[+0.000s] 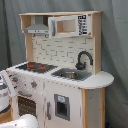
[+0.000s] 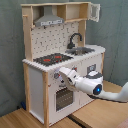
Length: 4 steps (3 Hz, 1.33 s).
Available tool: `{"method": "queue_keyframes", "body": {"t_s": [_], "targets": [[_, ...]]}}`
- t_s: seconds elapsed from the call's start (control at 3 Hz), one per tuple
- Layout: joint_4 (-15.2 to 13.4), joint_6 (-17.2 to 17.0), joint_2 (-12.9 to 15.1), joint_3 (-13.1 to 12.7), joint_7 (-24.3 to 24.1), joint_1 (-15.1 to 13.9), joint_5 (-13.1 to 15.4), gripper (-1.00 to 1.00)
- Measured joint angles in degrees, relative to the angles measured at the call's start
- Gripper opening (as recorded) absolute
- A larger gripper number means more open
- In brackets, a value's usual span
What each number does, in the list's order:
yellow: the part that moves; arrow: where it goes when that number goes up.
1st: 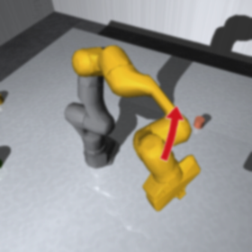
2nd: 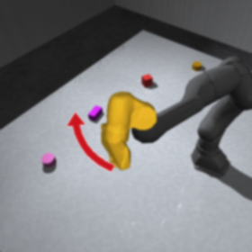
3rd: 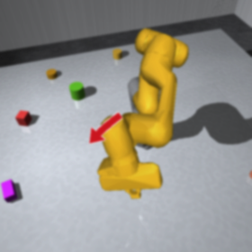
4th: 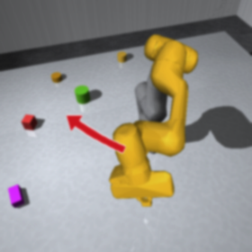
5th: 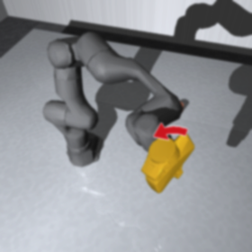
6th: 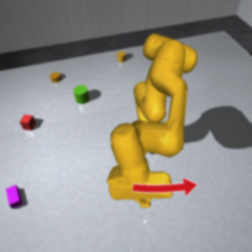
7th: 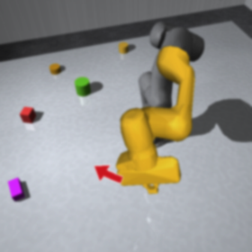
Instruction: Play with the kitchen
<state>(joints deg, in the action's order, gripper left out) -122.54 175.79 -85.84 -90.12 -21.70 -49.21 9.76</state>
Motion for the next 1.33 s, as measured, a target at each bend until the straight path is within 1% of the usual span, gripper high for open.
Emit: {"method": "queue_keyframes", "body": {"t_s": [0.33, 0.67, 1.0, 1.33], "targets": [[4.15, -3.30, -0.01, 0.48, 0.00, -2.84, 0.00, 1.00], [4.46, -6.17, -0.01, 0.34, 0.00, -2.87, 0.19, 1.00], [4.43, -6.42, -0.01, 0.27, 0.00, -2.97, 0.19, -1.00], [3.58, -9.02, -0.04, 0.37, -0.29, -2.83, 0.20, -1.00]]}}
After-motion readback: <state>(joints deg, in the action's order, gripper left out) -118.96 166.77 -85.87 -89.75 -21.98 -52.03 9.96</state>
